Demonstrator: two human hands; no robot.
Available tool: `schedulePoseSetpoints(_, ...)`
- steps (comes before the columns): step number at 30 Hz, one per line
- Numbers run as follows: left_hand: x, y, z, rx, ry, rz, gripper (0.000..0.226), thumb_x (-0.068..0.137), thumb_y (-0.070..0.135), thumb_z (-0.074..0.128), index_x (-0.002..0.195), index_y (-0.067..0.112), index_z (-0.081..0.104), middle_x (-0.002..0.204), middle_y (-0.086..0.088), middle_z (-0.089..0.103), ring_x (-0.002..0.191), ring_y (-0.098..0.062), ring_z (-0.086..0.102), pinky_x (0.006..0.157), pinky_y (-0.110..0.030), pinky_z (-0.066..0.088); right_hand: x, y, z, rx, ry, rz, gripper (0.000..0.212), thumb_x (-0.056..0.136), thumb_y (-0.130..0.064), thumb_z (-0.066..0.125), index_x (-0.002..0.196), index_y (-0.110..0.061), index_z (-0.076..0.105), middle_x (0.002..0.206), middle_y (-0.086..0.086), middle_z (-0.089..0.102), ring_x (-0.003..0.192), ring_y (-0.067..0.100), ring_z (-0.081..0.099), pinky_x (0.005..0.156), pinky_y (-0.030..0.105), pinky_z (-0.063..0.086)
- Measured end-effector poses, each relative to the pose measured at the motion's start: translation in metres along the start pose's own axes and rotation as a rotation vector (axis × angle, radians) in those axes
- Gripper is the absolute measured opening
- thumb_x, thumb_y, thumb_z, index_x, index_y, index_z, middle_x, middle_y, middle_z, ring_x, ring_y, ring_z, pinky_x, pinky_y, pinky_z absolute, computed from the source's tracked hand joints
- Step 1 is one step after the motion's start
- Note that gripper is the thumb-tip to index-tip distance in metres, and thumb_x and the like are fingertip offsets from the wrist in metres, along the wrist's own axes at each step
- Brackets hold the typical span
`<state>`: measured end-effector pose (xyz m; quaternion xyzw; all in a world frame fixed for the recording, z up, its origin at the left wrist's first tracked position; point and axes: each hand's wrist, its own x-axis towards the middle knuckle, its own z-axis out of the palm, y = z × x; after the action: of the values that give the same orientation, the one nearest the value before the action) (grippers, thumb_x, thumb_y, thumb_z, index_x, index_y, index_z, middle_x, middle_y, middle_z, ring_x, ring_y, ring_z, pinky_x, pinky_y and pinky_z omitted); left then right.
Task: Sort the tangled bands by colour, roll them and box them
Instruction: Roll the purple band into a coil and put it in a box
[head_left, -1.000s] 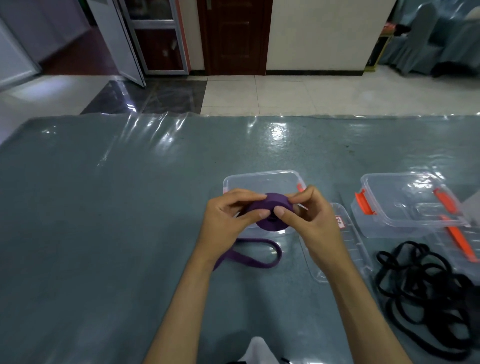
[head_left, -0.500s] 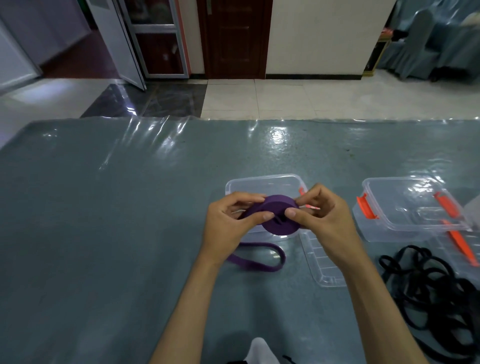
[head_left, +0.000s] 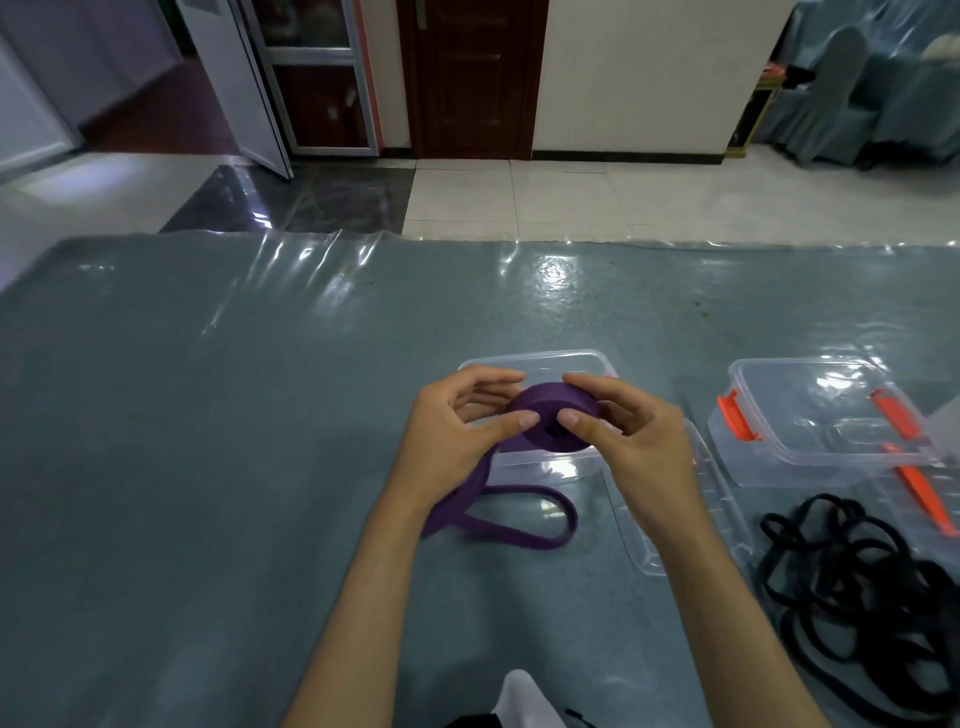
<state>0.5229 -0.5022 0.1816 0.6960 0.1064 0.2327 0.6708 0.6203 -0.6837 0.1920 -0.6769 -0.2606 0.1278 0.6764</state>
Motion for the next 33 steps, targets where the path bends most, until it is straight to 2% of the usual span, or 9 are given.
schedulePoseSetpoints(4,0.001,0.004,-0.001,0.079,-0.026,0.036,0.03,0.082,0.019,0.09,0.108,0.031,0.08,0.111,0.009,0.075,0.103,-0.012,0.075,0.089,-0.022,0.058,0.003,-0.014,-0.002,0.011,0.053,-0.083,0.035,0.086,-0.007,0.083,0.114,-0.027,0.078,0.109,-0.002,0.081,0.105,0.019,0.076,0.095,0.035,0.061)
schedulePoseSetpoints(11,0.013,0.043,-0.004,-0.024,-0.041,0.054,0.028,0.078,0.034,0.09,0.103,0.038,0.078,0.107,0.005,0.079,0.1,-0.013,0.075,0.089,-0.023,0.058,0.012,-0.047,0.004,0.179,0.099,-0.171,0.034,0.082,-0.024,0.082,0.115,-0.027,0.077,0.111,0.002,0.08,0.107,0.022,0.076,0.09,0.03,0.062)
schedulePoseSetpoints(15,0.022,0.072,-0.004,-0.086,-0.053,0.143,0.028,0.08,0.025,0.09,0.105,0.033,0.08,0.107,0.002,0.081,0.1,-0.013,0.076,0.089,-0.022,0.058,0.02,-0.061,0.013,0.375,0.106,-0.156,0.034,0.083,-0.022,0.082,0.116,-0.023,0.076,0.113,0.006,0.078,0.111,0.027,0.074,0.089,0.04,0.063)
schedulePoseSetpoints(17,0.023,0.08,-0.003,-0.116,-0.051,0.177,0.028,0.086,0.016,0.086,0.112,0.024,0.079,0.11,-0.001,0.081,0.104,-0.015,0.077,0.09,-0.022,0.058,0.022,-0.064,0.017,0.447,0.084,-0.169,0.039,0.084,-0.026,0.085,0.121,-0.023,0.073,0.115,0.008,0.075,0.112,0.029,0.073,0.087,0.044,0.063)
schedulePoseSetpoints(20,0.023,0.086,-0.001,-0.117,-0.016,0.221,0.03,0.091,0.009,0.08,0.121,0.013,0.075,0.114,-0.004,0.079,0.108,-0.019,0.076,0.092,-0.025,0.058,0.02,-0.06,0.014,0.426,-0.066,-0.146,0.049,0.087,-0.031,0.085,0.131,-0.026,0.064,0.118,0.007,0.07,0.109,0.03,0.073,0.086,0.05,0.063)
schedulePoseSetpoints(23,0.017,0.089,-0.002,-0.118,0.024,0.261,0.038,0.086,0.007,0.085,0.118,0.025,0.076,0.108,0.002,0.08,0.102,-0.016,0.077,0.088,-0.022,0.059,0.016,-0.057,0.002,0.243,-0.207,-0.126,0.048,0.086,-0.03,0.087,0.127,-0.024,0.063,0.119,0.006,0.073,0.101,0.034,0.076,0.086,0.052,0.064)
schedulePoseSetpoints(27,0.009,0.08,0.005,-0.14,0.029,0.248,0.026,0.084,0.007,0.087,0.106,0.019,0.08,0.103,-0.001,0.082,0.097,-0.016,0.079,0.085,-0.021,0.06,0.009,-0.059,-0.009,0.206,-0.15,-0.156,0.051,0.084,-0.024,0.09,0.129,-0.022,0.065,0.11,0.009,0.076,0.095,0.033,0.078,0.081,0.047,0.066)
schedulePoseSetpoints(30,0.004,0.073,0.006,-0.137,-0.036,0.235,0.036,0.087,0.005,0.083,0.119,0.02,0.079,0.114,-0.003,0.079,0.108,-0.019,0.076,0.093,-0.024,0.058,0.004,-0.055,-0.002,0.216,-0.087,-0.202,0.053,0.084,-0.03,0.089,0.132,-0.025,0.067,0.115,0.008,0.075,0.104,0.034,0.076,0.086,0.045,0.065)
schedulePoseSetpoints(33,0.002,0.068,0.002,-0.083,-0.034,0.248,0.043,0.085,0.011,0.087,0.122,0.031,0.078,0.111,0.002,0.079,0.102,-0.016,0.076,0.09,-0.022,0.059,0.001,-0.052,-0.004,0.27,-0.146,-0.117,0.047,0.083,-0.028,0.088,0.125,-0.021,0.066,0.121,0.013,0.074,0.11,0.036,0.074,0.088,0.044,0.063)
